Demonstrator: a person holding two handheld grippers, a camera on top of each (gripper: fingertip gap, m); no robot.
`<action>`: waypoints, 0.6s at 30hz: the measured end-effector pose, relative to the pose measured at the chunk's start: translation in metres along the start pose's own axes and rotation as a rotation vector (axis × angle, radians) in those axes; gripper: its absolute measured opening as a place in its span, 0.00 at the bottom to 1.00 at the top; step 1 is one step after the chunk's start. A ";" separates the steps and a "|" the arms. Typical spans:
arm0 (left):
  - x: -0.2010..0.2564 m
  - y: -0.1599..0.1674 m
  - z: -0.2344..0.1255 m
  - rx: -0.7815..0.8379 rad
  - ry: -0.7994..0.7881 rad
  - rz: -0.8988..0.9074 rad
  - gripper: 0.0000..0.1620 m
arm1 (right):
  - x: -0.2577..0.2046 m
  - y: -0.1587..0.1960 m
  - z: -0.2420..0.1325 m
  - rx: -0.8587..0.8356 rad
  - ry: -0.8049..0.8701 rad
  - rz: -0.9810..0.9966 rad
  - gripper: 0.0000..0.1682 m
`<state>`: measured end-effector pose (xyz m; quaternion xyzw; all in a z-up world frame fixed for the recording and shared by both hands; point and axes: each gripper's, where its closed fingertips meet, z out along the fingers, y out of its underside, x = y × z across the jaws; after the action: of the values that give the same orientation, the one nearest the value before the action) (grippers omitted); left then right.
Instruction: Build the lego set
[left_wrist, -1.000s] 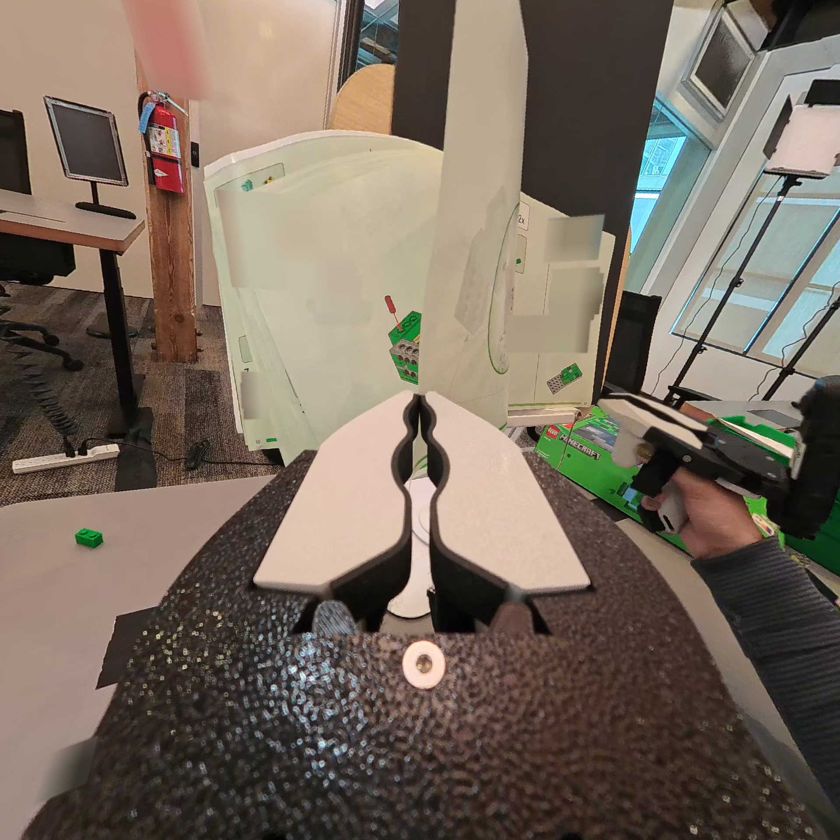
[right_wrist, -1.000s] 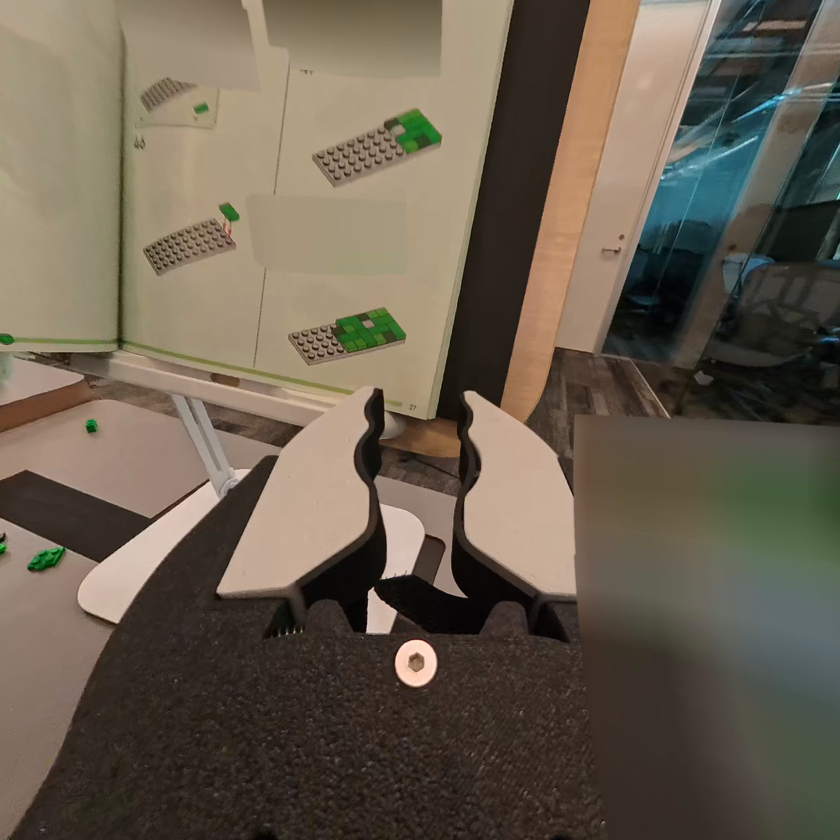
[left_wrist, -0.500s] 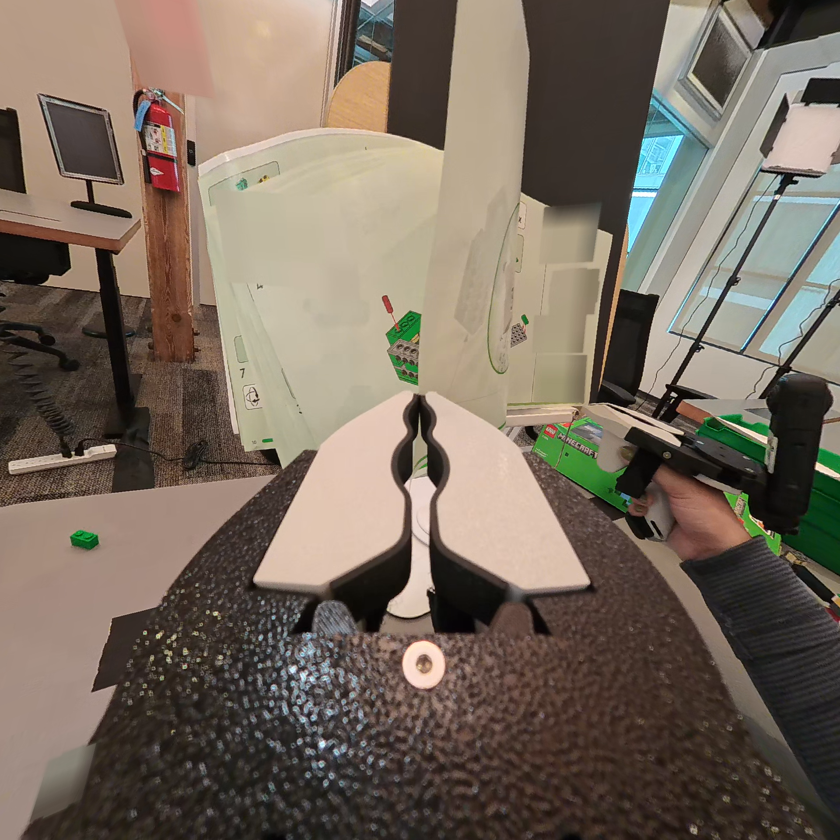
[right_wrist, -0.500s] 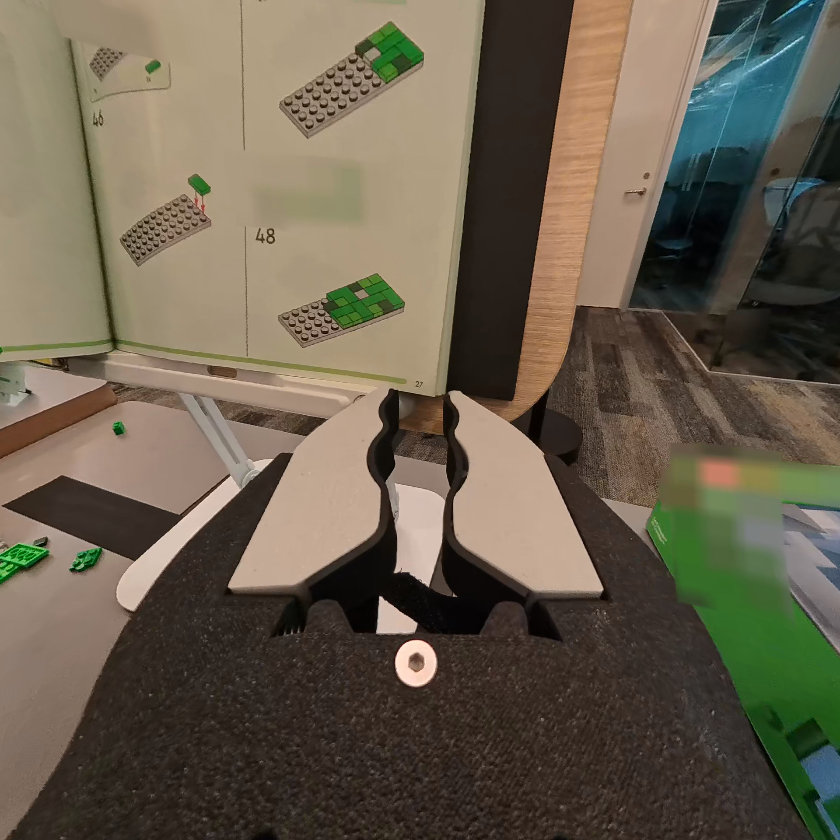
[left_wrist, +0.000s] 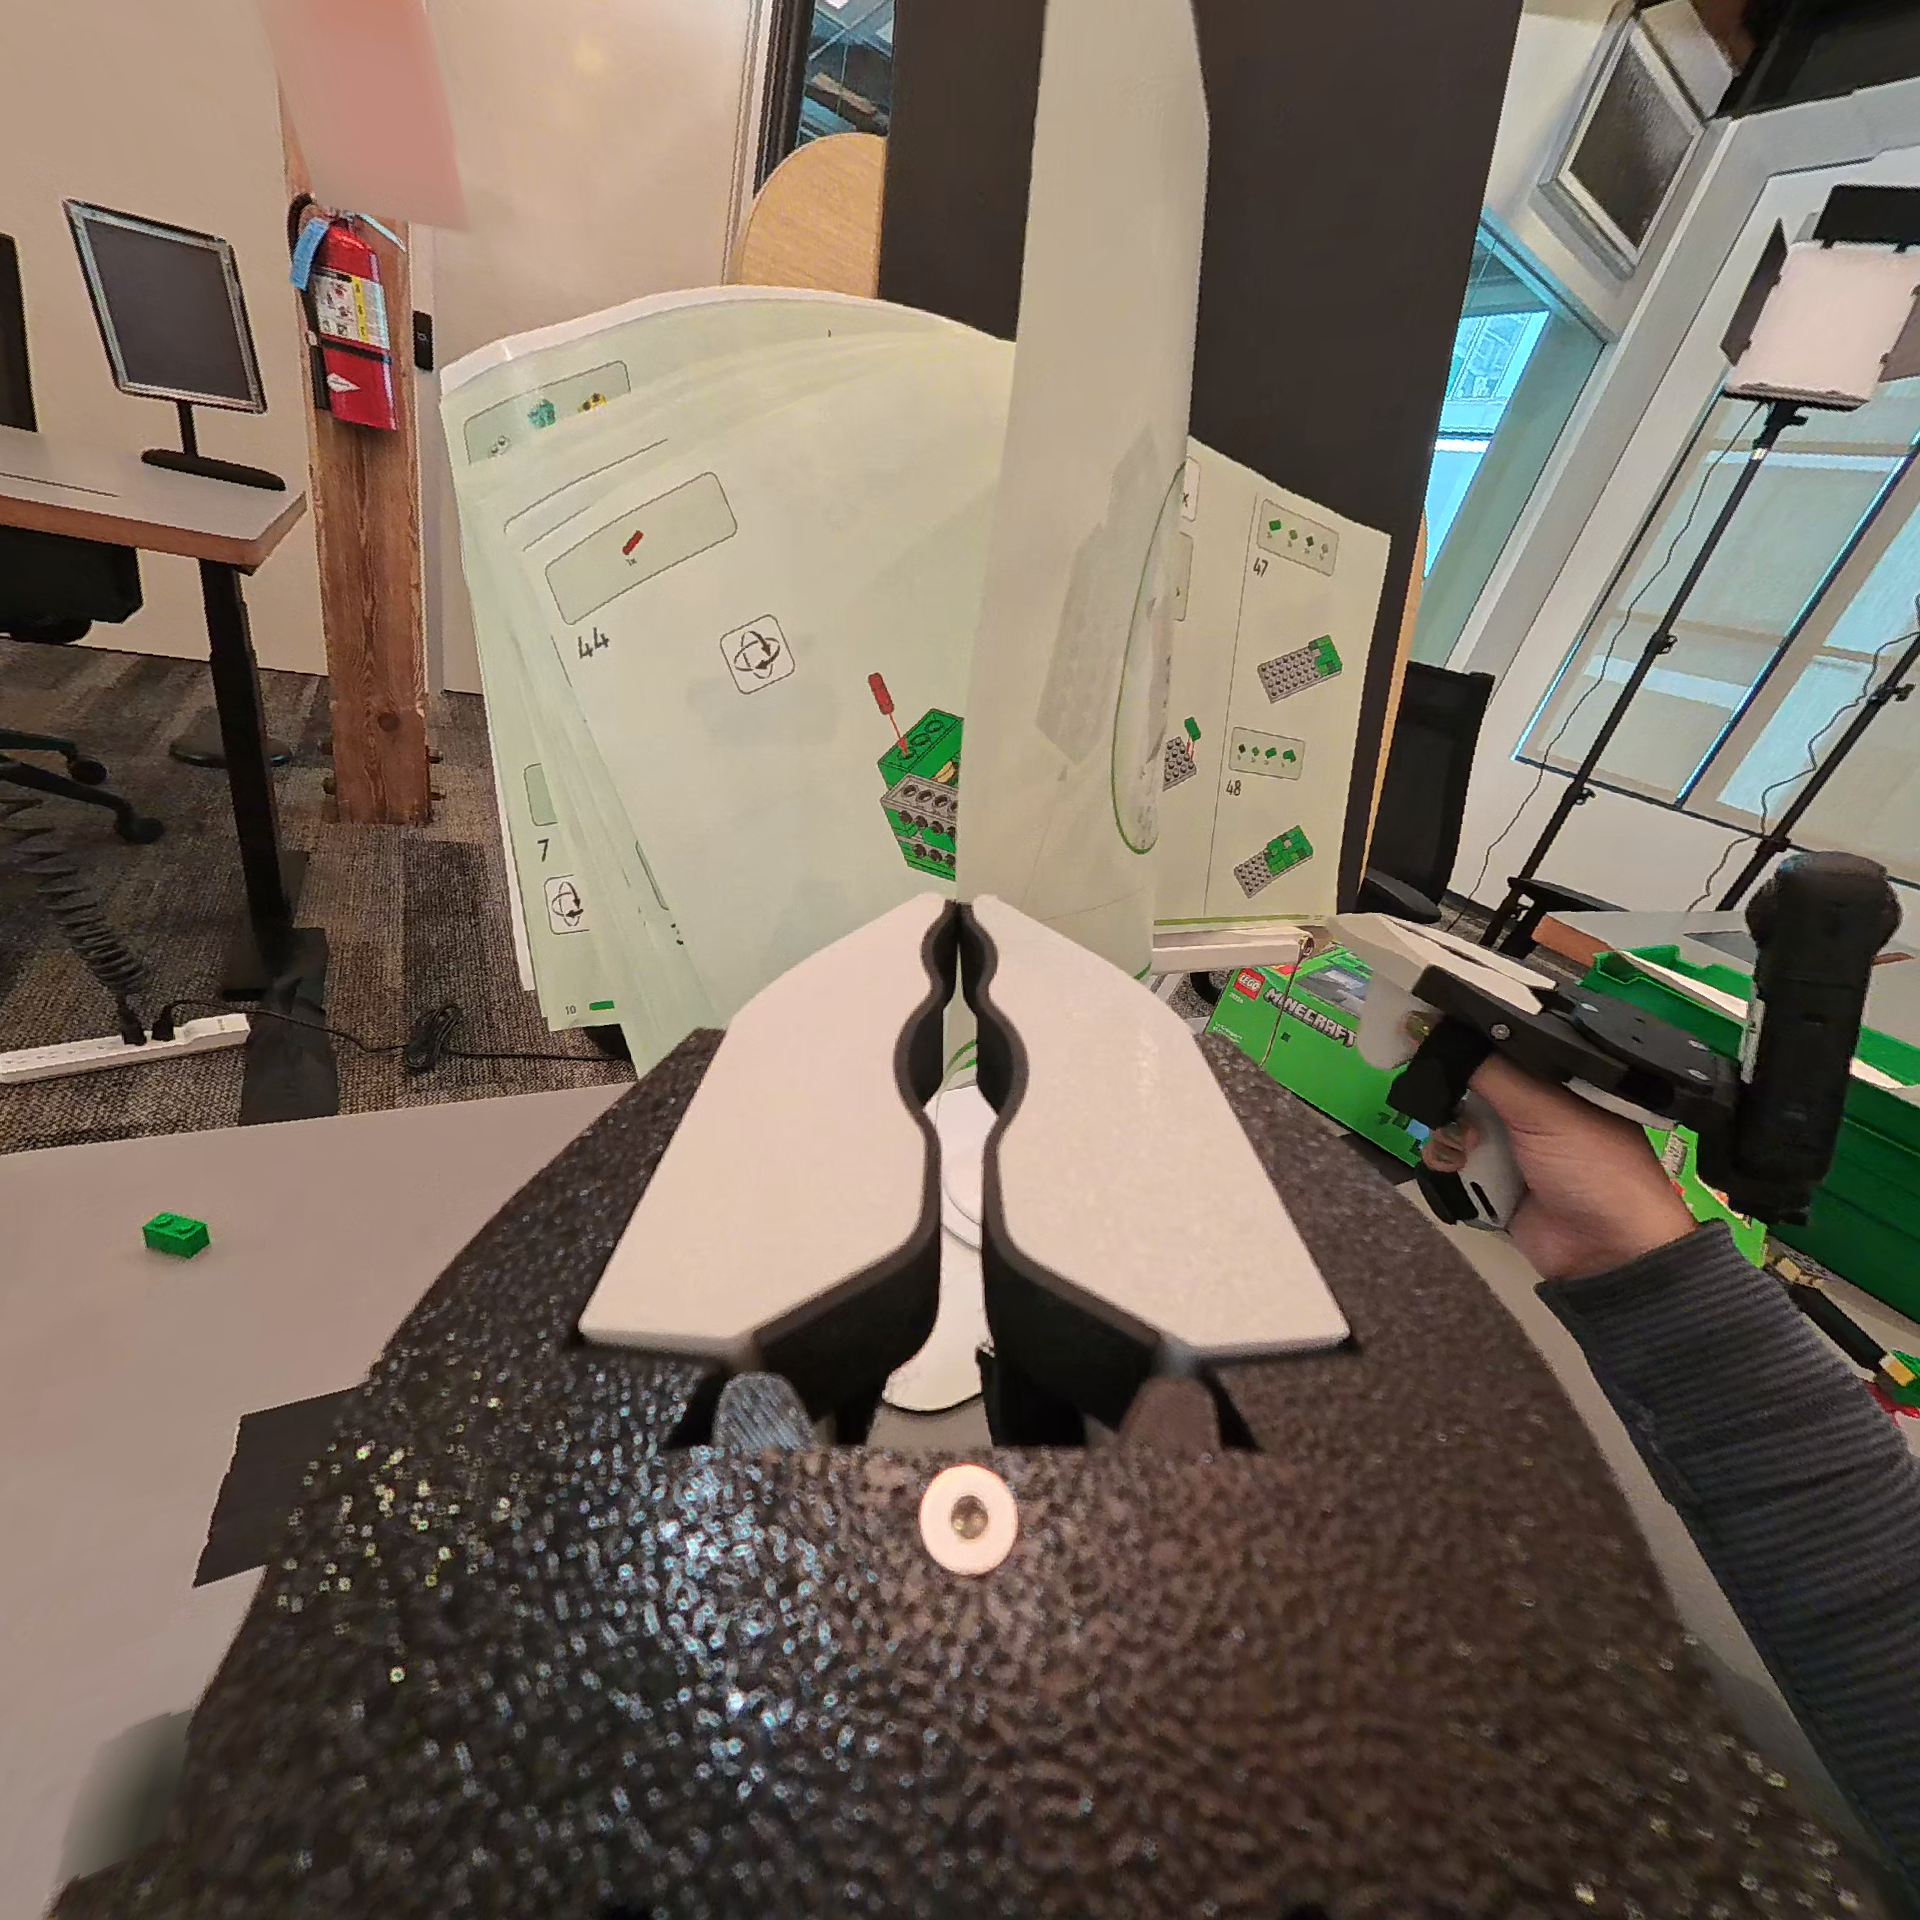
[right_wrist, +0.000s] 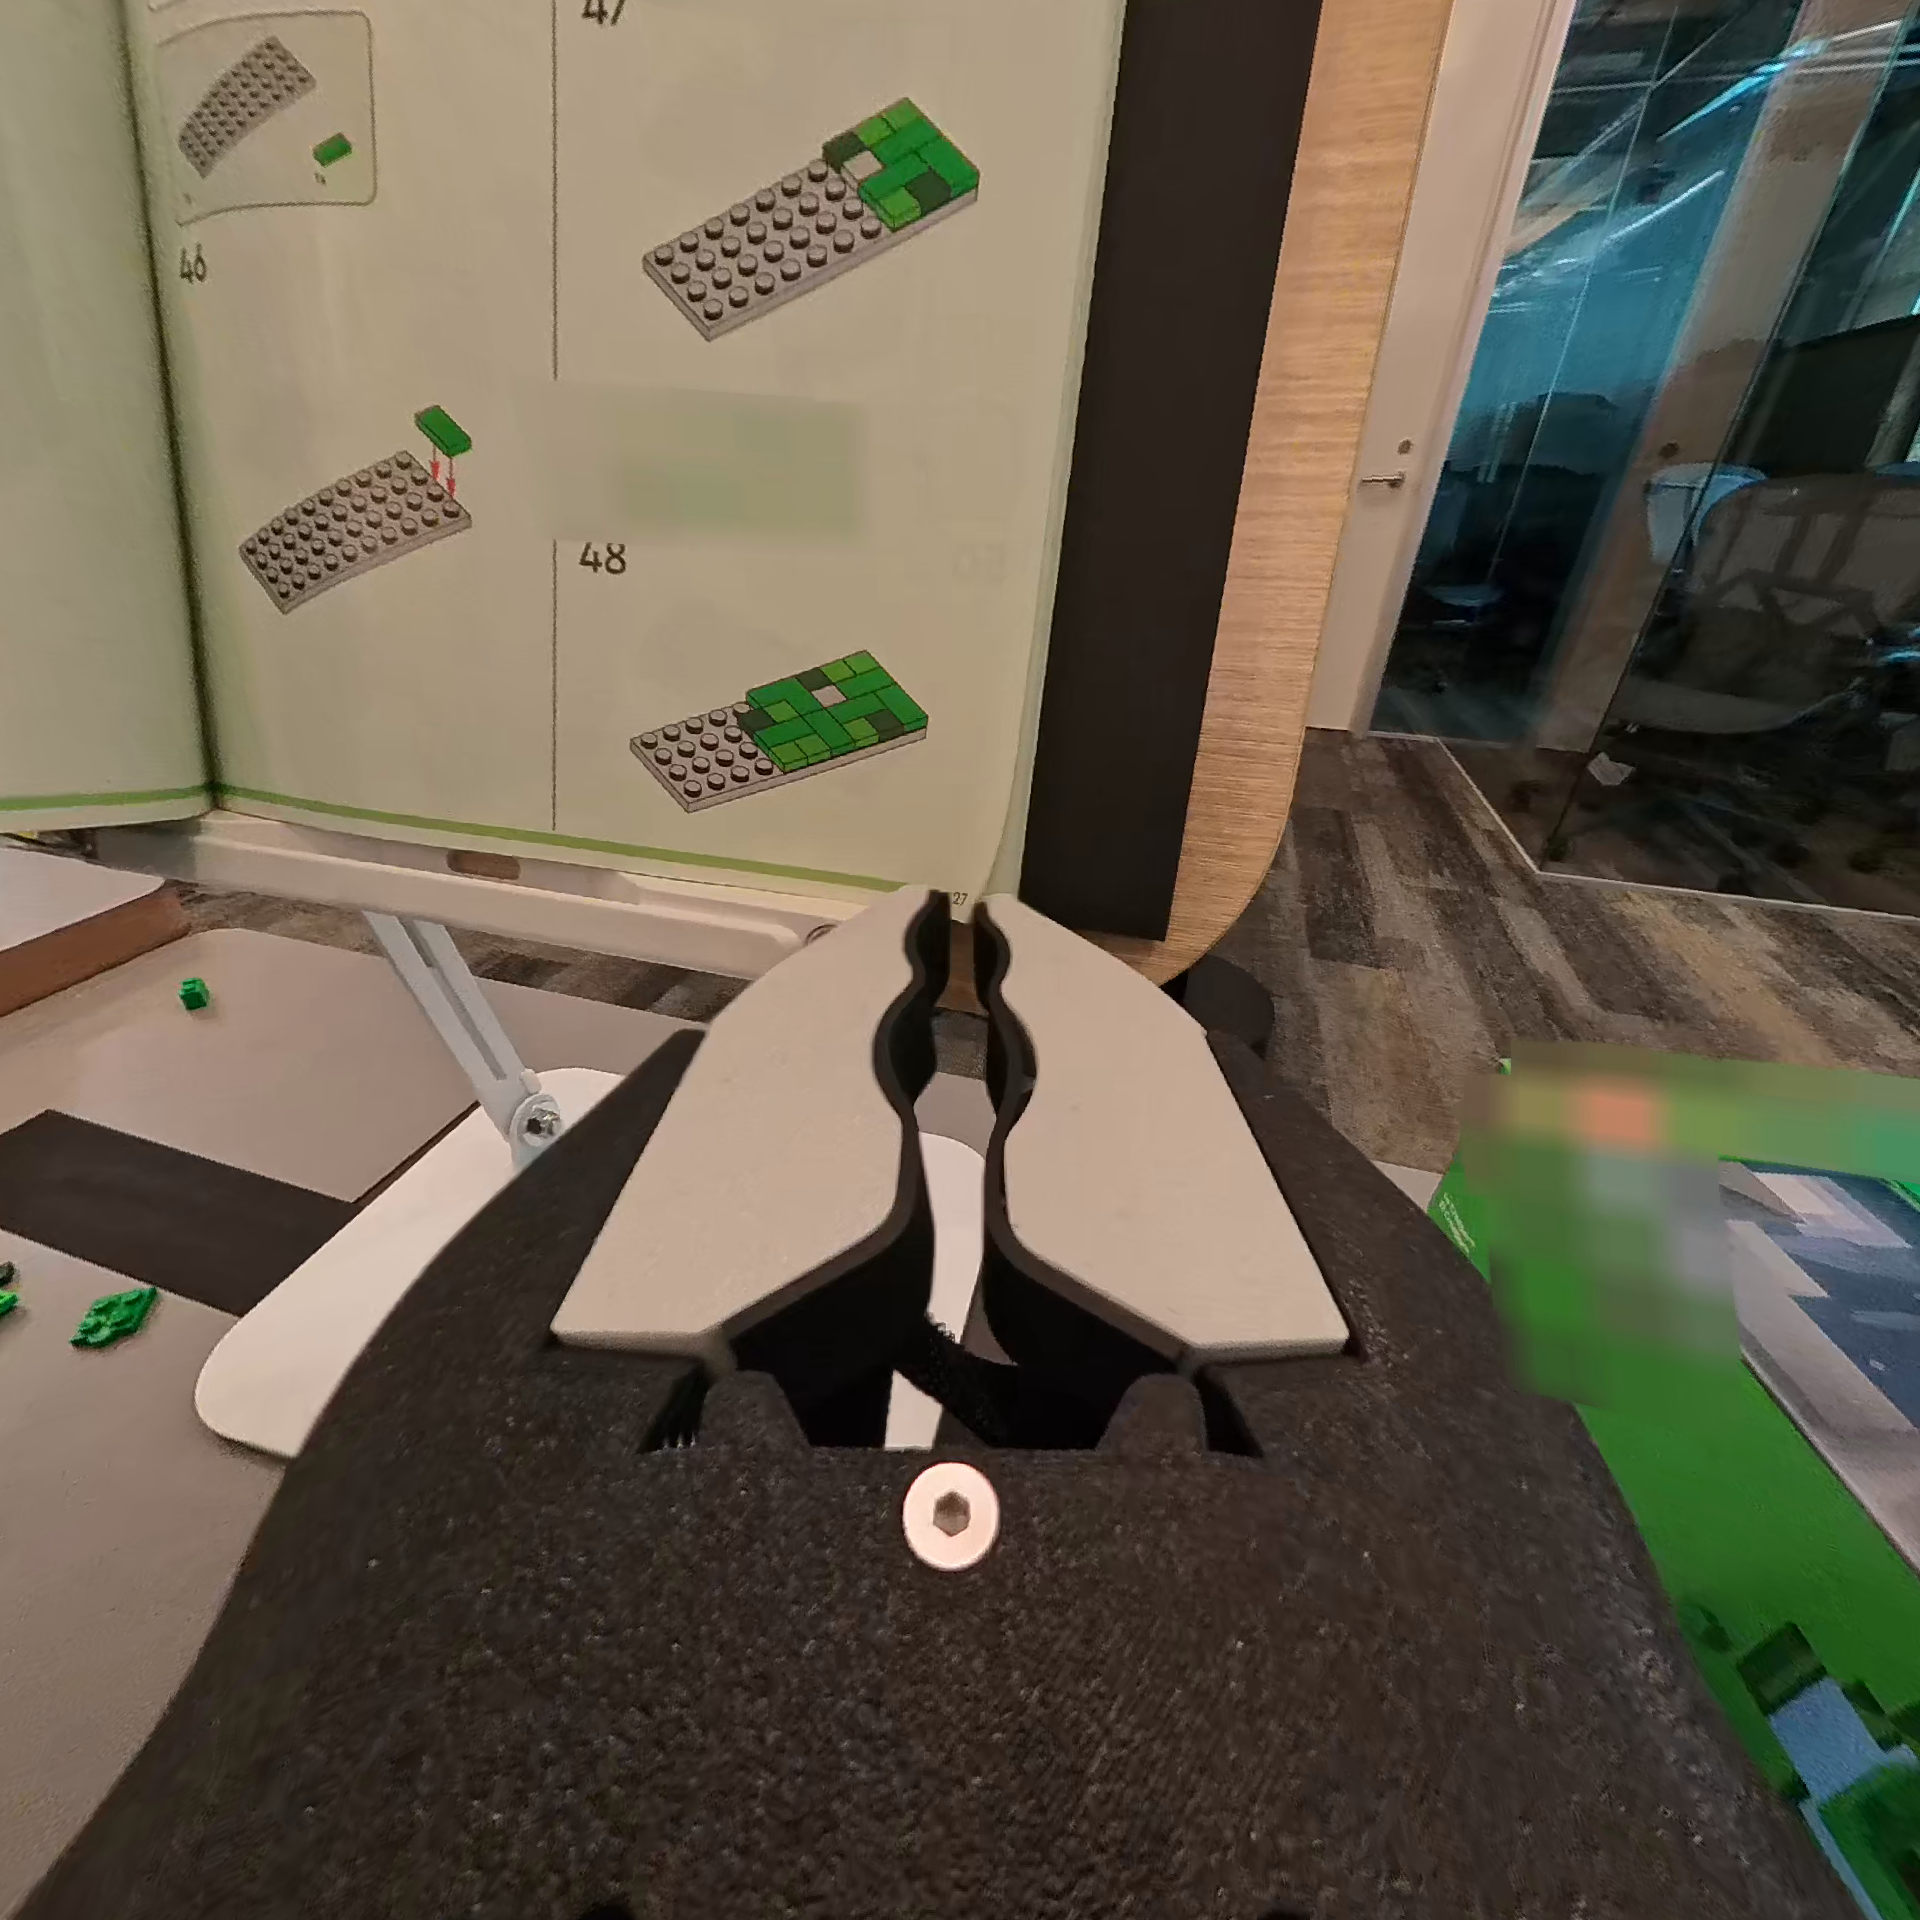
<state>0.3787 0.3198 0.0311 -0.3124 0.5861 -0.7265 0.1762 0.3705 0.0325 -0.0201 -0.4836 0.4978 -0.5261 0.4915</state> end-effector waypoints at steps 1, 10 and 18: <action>0.000 0.000 0.000 0.000 0.001 0.000 0.00 | -0.001 0.000 0.000 0.000 0.001 -0.010 0.00; 0.000 0.000 0.000 -0.001 0.001 0.000 0.00 | -0.051 -0.027 -0.010 0.074 -0.252 -0.085 0.00; 0.000 0.001 0.001 -0.005 -0.001 0.003 0.00 | -0.156 -0.037 -0.039 0.145 -0.667 -0.360 0.00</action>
<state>0.3791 0.3184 0.0305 -0.3124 0.5882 -0.7247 0.1767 0.3380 0.1910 0.0125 -0.6717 0.1792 -0.4518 0.5591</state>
